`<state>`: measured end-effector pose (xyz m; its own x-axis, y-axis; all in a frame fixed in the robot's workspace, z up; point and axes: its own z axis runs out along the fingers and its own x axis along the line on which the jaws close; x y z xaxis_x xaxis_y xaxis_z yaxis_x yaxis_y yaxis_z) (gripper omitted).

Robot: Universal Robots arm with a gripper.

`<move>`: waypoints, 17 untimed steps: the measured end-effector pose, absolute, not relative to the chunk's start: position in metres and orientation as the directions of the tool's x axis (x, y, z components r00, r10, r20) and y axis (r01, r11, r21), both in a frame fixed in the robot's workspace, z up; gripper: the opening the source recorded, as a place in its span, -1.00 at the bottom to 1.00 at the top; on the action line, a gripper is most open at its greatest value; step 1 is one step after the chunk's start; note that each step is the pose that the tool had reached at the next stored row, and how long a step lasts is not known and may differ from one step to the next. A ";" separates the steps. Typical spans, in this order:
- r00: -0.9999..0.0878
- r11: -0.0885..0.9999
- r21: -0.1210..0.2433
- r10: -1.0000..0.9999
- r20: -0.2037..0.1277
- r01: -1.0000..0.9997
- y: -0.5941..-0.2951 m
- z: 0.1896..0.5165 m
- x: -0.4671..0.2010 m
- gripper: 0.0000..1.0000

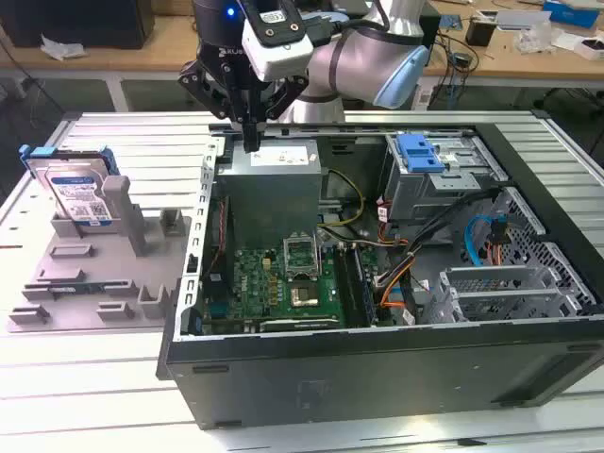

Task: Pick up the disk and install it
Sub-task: 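Reach for the disk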

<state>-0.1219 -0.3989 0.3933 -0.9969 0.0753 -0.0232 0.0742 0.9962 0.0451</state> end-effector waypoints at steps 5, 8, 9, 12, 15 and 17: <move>-0.997 0.996 0.045 0.075 -0.023 0.074 -0.399 0.393 -0.122 -0.79; -0.997 0.996 0.045 0.075 -0.023 0.074 -0.399 0.393 -0.122 -0.79; -0.997 0.996 0.045 0.075 -0.023 0.074 -0.399 0.393 -0.122 -0.79; -0.997 0.996 0.045 0.075 -0.022 0.074 -0.399 0.393 -0.122 -0.79; -0.997 0.996 0.045 0.075 -0.018 0.074 -0.397 0.393 -0.124 -0.79; -0.997 0.996 0.045 0.075 -0.016 0.075 -0.393 0.393 -0.129 -0.79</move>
